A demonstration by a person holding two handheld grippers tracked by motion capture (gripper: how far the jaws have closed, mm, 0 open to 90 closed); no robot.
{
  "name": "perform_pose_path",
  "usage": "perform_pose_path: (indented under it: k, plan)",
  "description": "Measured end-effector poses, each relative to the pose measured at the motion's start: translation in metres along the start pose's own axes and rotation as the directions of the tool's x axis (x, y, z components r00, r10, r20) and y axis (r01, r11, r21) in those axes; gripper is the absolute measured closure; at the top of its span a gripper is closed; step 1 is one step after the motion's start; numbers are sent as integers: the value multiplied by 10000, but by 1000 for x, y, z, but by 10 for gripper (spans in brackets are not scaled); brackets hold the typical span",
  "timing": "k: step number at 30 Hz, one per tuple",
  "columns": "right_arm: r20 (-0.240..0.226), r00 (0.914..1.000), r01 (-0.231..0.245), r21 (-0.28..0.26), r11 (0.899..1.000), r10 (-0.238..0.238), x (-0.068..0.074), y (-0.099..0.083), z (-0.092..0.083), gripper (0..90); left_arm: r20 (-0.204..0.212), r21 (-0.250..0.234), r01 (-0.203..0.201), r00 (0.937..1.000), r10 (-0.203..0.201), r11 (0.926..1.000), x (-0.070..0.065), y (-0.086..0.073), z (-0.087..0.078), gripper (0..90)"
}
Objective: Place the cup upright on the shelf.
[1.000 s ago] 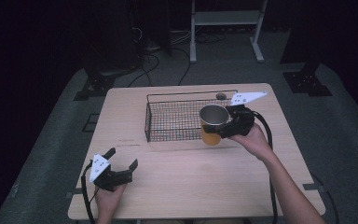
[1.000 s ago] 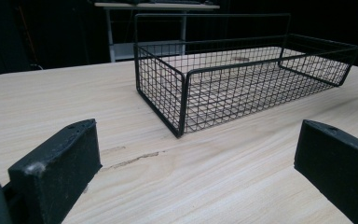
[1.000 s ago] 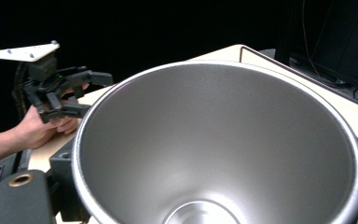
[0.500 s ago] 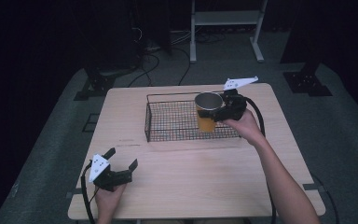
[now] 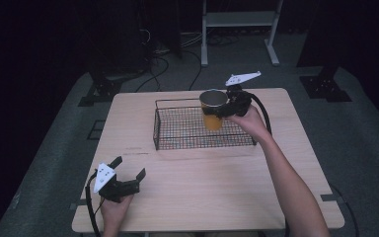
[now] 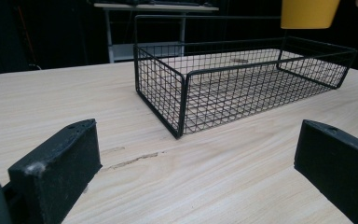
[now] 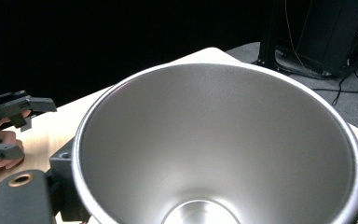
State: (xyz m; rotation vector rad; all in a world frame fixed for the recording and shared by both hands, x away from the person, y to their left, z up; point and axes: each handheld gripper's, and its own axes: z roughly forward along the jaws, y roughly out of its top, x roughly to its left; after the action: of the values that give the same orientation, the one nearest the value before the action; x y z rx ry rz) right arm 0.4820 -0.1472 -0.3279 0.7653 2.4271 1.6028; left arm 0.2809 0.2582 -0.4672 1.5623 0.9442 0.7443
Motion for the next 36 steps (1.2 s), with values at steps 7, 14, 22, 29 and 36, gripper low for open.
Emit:
perform_pose_path:
  k: [7,14,22,29,36]
  plan:
    - [8,10000,-80,19,10000,80,-11,5,12,123,12,-5,13,10000,-12,10000,0,0,0,0]
    - [54,9991,-418,176,9990,417,-24,-3,28,123,17,10,-8,10000,8,10000,0,0,0,0]
    - [159,9983,-573,437,9974,566,-35,-14,44,123,30,-10,21,10000,-21,10000,0,0,0,0]
    - [235,9976,-667,666,9955,653,-42,-21,55,123,35,-20,34,10000,-34,10000,1,0,-1,0]
    - [210,9966,-811,772,9937,797,-49,-27,60,123,39,-13,33,10000,-33,10000,0,0,-1,0]
